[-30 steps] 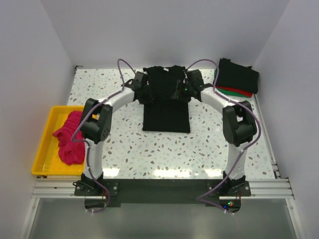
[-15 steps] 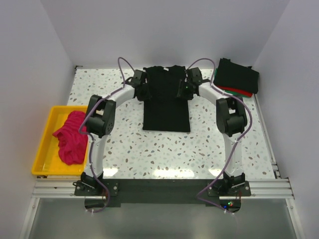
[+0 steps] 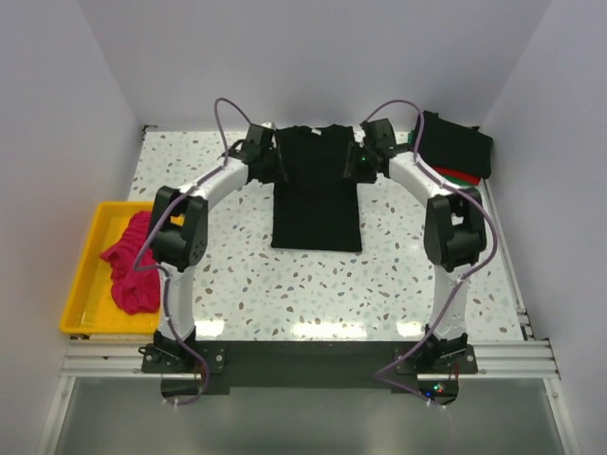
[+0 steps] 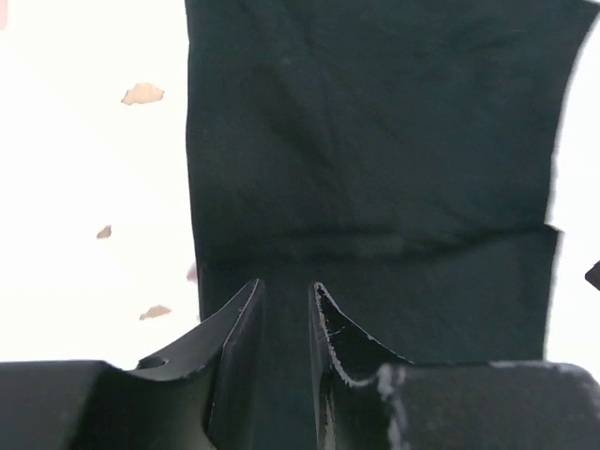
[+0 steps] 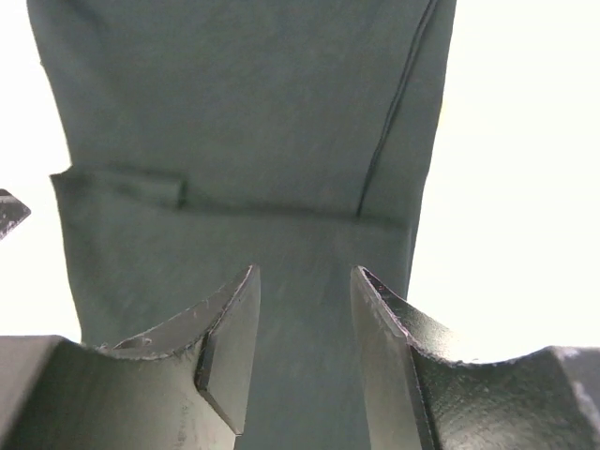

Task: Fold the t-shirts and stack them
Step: Fold the tshirt

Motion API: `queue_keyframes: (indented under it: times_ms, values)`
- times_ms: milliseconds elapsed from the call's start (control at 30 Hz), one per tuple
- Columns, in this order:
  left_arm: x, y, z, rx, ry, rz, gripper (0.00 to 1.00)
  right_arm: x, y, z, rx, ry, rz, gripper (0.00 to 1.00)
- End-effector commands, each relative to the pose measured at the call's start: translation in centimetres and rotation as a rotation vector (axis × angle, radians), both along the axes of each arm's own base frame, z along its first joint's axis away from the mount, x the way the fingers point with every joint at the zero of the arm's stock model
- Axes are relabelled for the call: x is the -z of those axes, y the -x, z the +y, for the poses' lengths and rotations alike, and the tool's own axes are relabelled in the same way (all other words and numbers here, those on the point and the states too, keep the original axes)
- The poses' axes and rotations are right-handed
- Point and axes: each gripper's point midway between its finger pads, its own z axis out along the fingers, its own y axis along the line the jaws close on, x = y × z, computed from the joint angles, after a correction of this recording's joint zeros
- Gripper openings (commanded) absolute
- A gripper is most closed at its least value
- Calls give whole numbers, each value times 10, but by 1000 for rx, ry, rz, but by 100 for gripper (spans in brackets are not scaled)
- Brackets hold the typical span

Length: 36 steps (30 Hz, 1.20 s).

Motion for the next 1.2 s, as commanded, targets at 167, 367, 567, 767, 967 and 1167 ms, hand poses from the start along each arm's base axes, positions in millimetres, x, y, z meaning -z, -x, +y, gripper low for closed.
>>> queue_keyframes:
  times_ms: [167,367,567,767,967,1167]
  values:
    - [-39,74,-8,11,127,-32,12,-46,72,13,-32,-38,-56,47]
    - [6,136,-13,32,140,63,5,-25,119,14,-51,-64,-24,48]
    - [56,179,-7,33,99,166,0,32,158,-5,-37,-2,110,47]
    - [71,197,3,27,67,206,0,41,173,-19,-19,41,130,47]
    - [52,197,8,38,44,177,0,32,177,-29,-10,79,115,48]
    - [23,190,2,60,78,121,4,6,168,-29,2,75,44,48]
